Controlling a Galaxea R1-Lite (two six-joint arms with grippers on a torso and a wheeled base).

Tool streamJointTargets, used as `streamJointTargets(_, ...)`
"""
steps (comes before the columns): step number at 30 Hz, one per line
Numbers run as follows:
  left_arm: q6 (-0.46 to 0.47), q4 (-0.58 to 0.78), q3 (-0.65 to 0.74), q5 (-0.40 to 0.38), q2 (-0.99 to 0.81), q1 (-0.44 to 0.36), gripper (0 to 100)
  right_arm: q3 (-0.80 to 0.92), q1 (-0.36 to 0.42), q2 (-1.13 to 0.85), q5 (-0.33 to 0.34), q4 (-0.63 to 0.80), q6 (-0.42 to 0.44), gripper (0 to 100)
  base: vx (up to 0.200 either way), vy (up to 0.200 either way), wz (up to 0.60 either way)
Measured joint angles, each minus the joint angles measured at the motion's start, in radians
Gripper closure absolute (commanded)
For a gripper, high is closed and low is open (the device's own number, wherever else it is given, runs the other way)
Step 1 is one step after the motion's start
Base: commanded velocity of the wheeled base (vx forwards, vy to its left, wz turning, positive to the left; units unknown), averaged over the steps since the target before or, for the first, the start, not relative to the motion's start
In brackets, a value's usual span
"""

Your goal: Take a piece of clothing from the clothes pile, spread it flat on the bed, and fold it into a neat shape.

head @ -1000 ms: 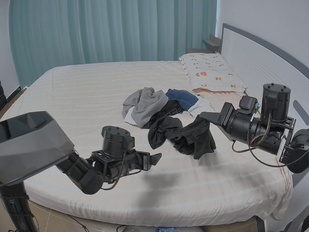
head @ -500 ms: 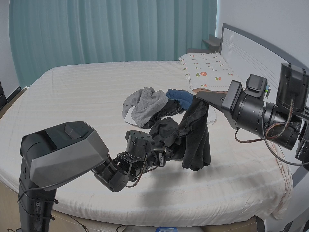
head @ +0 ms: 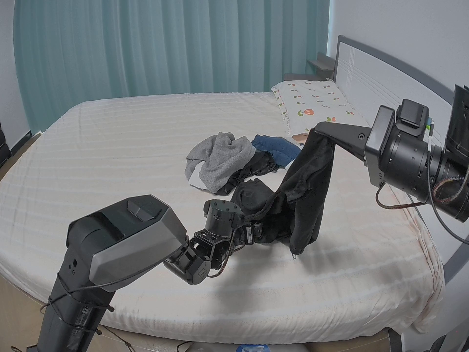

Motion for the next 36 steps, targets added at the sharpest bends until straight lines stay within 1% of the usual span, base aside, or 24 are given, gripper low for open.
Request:
streamJointTargets(3, -0.004, 0.003, -0.048, 0.0, 0.029, 0.009, 0, 0.0, -0.006, -0.008, 0.006, 0.0, 0.0, 100, 0.0, 0.0, 0.0)
streamJointTargets(8, -0.011, 0.021, -0.186, 0.004, 0.092, 0.029, 0, -0.004, -0.024, -0.017, 0.017, 0.0, 0.001, 100, 0.0, 0.0, 0.0)
streamJointTargets(13, -0.025, 0.052, -0.304, 0.04, 0.144, 0.038, 0, -0.004, -0.045, -0.017, 0.021, -0.001, 0.001, 100, 0.0, 0.0, 0.0)
streamJointTargets(14, -0.028, 0.057, -0.317, 0.044, 0.152, 0.04, 100, -0.004, -0.05, -0.017, 0.021, -0.001, 0.001, 100, 0.0, 0.0, 0.0)
streamJointTargets(18, -0.043, 0.074, -0.326, 0.054, 0.172, 0.044, 100, -0.003, -0.075, -0.011, 0.039, -0.002, 0.002, 100, 0.0, 0.0, 0.0)
streamJointTargets(24, -0.091, 0.081, -0.223, 0.045, 0.144, 0.049, 100, 0.003, -0.126, 0.004, 0.069, -0.003, 0.006, 100, 0.0, 0.0, 0.0)
streamJointTargets(31, -0.165, 0.093, -0.028, -0.004, -0.024, 0.068, 100, 0.008, -0.175, 0.035, 0.084, -0.006, 0.007, 100, 0.0, 0.0, 0.0)
streamJointTargets(36, -0.231, 0.171, 0.079, -0.064, -0.196, 0.076, 100, 0.007, -0.208, 0.07, 0.085, -0.01, 0.007, 100, 0.0, 0.0, 0.0)
